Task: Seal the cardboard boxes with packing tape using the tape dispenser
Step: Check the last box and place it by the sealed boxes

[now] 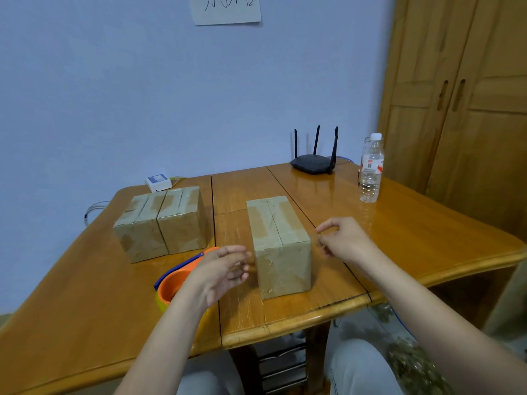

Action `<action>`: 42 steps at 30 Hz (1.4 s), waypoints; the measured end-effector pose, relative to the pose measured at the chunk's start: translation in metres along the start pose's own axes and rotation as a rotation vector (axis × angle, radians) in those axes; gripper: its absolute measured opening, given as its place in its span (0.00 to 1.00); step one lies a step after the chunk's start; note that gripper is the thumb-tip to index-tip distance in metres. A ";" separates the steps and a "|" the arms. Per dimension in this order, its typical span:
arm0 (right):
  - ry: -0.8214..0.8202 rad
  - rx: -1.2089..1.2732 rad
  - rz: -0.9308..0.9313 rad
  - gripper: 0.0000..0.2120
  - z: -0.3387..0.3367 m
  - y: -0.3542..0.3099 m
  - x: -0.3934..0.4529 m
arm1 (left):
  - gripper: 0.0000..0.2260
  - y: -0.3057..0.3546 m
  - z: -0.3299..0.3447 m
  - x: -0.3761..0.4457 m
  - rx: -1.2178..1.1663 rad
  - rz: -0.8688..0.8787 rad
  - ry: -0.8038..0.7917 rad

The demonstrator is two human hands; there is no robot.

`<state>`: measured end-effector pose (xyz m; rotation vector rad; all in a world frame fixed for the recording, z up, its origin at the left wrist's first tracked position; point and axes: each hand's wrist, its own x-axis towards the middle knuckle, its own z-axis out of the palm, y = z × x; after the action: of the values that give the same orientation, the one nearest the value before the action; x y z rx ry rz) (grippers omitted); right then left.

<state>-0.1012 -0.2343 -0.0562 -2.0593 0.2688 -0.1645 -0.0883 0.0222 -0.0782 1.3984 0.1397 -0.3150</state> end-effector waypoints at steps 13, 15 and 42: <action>-0.202 -0.436 -0.618 0.08 0.013 -0.033 -0.006 | 0.10 0.032 0.035 -0.006 1.155 0.853 -0.044; -0.212 -0.428 -0.636 0.09 0.013 -0.026 -0.005 | 0.09 0.027 0.031 0.000 1.152 0.937 -0.035; 0.308 -0.177 -0.305 0.18 0.049 0.003 -0.055 | 0.10 0.024 0.004 0.010 1.039 1.009 -0.168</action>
<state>-0.1432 -0.1795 -0.0825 -2.2396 0.1593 -0.6690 -0.0717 0.0206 -0.0575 2.2325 -0.9774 0.4175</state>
